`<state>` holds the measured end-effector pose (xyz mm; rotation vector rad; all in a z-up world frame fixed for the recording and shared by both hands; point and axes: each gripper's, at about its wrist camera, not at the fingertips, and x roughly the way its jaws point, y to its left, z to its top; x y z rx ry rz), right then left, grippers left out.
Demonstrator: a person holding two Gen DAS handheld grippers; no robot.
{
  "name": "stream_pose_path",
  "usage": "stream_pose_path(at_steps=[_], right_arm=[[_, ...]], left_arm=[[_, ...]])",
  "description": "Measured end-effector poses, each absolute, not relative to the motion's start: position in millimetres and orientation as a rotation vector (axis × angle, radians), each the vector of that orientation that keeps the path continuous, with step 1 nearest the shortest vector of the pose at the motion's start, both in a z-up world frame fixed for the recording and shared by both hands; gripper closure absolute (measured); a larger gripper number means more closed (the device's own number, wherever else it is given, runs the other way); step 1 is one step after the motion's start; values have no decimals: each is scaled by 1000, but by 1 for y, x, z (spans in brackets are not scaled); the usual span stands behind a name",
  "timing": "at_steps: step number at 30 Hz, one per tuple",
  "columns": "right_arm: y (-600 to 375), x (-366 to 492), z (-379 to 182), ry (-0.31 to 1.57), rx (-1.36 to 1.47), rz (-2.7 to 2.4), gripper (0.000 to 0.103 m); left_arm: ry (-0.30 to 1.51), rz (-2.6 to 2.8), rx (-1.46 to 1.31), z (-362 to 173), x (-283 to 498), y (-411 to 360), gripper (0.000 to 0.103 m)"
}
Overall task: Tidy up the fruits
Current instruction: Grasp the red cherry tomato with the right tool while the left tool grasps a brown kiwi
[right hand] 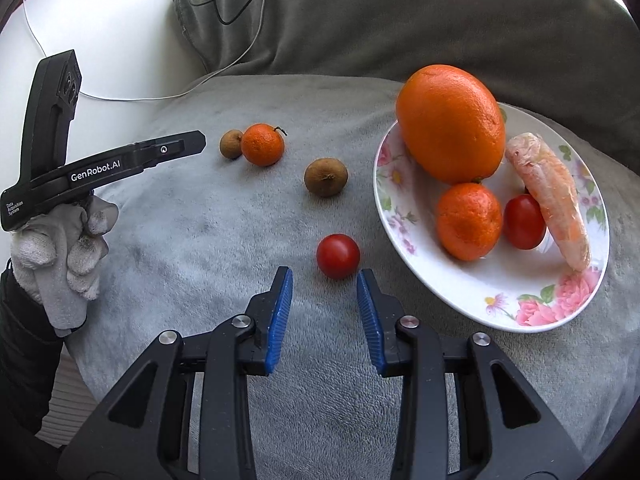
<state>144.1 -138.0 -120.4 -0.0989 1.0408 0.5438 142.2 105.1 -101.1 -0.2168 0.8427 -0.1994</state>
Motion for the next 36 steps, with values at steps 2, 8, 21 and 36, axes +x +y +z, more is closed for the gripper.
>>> stream_pose_path(at_steps=[2,8,21,36], right_arm=[[-138,146,-122,1044,-97,538,68],[-134,147,-123,1048,-95,532,68],[-123,149,-128,1041,-115,511,69],[-114,151,-134,1035,-144,505,77]], left_arm=[[848,-204,-215,-103,145,105,59],[856,-215,-217,-106,151,104,59],[882,-230,-220,-118,166,99,65],[898,-226,-229,-128,175,97,77]])
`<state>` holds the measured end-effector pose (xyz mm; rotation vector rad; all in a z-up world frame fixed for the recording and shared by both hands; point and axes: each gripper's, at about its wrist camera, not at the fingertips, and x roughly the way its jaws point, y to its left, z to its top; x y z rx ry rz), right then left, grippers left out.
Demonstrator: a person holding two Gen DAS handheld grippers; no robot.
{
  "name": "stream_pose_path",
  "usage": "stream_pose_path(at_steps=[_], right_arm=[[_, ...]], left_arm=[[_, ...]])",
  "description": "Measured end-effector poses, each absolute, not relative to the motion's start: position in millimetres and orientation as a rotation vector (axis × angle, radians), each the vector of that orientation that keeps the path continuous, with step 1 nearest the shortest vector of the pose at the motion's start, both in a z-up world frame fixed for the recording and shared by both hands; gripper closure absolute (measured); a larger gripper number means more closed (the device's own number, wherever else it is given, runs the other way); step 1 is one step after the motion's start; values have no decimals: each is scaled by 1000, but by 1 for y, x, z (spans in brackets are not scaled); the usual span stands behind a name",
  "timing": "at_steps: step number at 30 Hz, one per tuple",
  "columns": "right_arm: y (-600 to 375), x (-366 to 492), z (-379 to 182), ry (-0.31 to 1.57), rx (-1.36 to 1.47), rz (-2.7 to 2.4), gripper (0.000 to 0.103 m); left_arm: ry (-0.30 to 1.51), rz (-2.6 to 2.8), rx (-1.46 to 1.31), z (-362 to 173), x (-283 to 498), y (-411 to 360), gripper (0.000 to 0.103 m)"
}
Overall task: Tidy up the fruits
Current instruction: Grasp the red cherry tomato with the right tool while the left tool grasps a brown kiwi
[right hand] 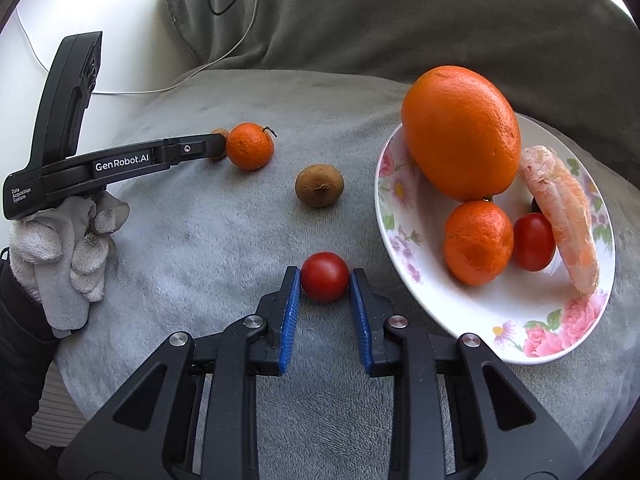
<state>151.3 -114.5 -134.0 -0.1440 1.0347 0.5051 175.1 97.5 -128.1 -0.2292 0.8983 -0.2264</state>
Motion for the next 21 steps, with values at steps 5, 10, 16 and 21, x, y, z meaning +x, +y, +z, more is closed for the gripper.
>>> stream_pose_path(at_steps=[5,10,16,21], right_arm=[[-114,152,-134,1033,-147,503,77],[-115,152,-135,1032,-144,503,77],[-116,151,-134,1029,-141,504,77],[-118,148,-131,1024,-129,506,78]], left_arm=[[891,-223,-213,-127,174,94,80],[875,-216,-205,-123,171,92,80],[863,-213,-200,-119,166,94,81],[851,-212,-200,-115,160,95,81]])
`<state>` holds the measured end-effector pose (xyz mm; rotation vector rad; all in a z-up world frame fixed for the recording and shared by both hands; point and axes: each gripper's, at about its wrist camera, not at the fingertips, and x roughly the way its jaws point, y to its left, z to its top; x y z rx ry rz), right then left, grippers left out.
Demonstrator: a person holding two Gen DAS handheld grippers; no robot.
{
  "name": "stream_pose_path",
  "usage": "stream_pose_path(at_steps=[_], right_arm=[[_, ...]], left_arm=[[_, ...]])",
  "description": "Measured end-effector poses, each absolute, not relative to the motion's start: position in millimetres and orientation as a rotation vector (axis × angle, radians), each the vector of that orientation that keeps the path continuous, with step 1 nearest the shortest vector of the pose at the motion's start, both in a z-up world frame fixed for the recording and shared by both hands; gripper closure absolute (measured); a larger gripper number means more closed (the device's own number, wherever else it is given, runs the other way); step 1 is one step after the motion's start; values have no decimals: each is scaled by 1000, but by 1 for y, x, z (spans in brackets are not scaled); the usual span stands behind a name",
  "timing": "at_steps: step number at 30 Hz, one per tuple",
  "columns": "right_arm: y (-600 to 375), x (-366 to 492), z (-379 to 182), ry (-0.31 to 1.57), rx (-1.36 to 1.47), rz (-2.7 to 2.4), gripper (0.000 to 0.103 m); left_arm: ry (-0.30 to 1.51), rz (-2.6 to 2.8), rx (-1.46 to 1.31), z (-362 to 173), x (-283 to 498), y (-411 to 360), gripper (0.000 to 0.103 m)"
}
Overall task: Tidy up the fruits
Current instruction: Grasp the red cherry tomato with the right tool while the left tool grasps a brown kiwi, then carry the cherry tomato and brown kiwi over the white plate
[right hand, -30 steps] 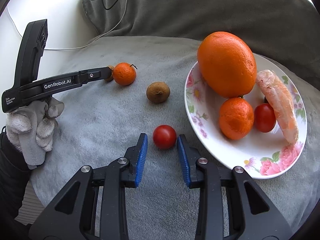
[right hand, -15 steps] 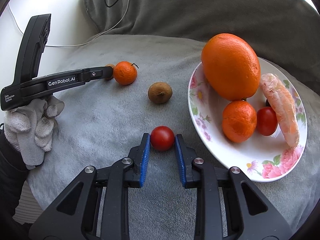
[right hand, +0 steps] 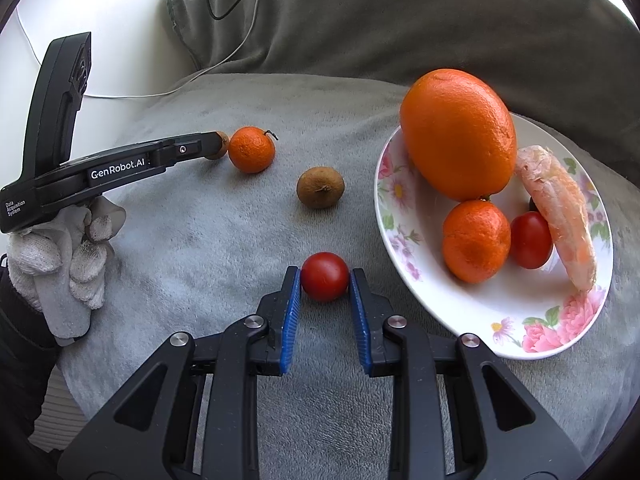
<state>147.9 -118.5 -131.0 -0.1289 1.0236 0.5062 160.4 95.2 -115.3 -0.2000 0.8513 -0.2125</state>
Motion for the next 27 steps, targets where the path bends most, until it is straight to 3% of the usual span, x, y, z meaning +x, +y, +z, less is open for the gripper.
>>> stream_pose_path(at_steps=[27], right_arm=[[-186,125,-65,860,-61,446,78]], left_arm=[[745,-312,-204,-61,122,71,81]])
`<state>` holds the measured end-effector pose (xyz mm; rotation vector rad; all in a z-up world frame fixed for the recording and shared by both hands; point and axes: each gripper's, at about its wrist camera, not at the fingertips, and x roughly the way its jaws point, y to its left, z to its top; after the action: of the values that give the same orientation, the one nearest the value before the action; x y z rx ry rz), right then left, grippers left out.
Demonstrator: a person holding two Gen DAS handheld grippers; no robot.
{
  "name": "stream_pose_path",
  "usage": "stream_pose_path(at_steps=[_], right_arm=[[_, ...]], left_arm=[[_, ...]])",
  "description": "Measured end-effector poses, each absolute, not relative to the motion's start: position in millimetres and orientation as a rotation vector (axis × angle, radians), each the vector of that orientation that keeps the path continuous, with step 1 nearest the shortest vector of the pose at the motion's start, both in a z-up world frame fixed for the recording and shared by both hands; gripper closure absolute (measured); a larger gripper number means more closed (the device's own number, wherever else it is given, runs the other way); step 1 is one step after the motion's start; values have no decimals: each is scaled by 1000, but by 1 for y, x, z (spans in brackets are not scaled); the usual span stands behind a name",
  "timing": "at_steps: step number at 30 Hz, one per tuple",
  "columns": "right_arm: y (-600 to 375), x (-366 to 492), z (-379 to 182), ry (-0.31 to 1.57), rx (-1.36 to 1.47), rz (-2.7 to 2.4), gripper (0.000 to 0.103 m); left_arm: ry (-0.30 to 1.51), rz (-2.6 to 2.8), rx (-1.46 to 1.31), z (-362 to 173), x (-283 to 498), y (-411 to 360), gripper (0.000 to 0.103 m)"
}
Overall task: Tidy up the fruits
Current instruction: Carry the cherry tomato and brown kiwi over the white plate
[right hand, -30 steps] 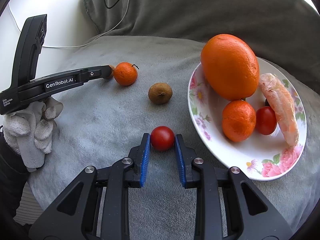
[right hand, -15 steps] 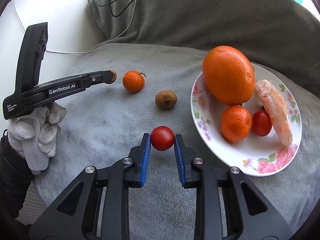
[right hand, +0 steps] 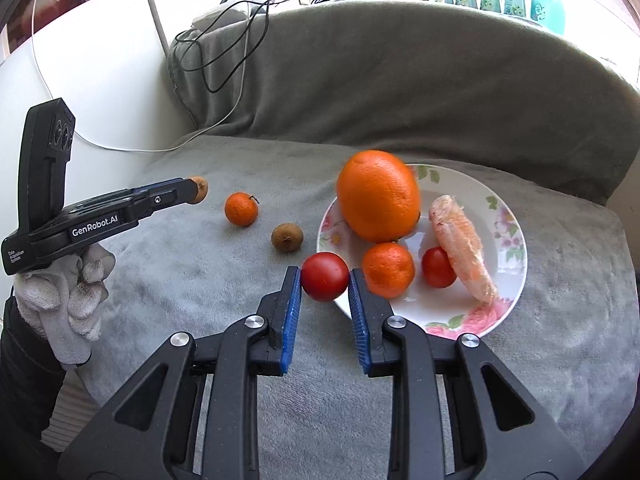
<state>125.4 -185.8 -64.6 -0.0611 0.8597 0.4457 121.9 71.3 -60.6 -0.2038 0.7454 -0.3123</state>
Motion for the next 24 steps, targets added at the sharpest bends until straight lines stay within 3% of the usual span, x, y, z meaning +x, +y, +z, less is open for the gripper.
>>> stream_pose_path(at_steps=[24], right_arm=[[-267,195,-56,855,72,361,78]], left_arm=[[757,-500,-151,-55,125,-49,81]])
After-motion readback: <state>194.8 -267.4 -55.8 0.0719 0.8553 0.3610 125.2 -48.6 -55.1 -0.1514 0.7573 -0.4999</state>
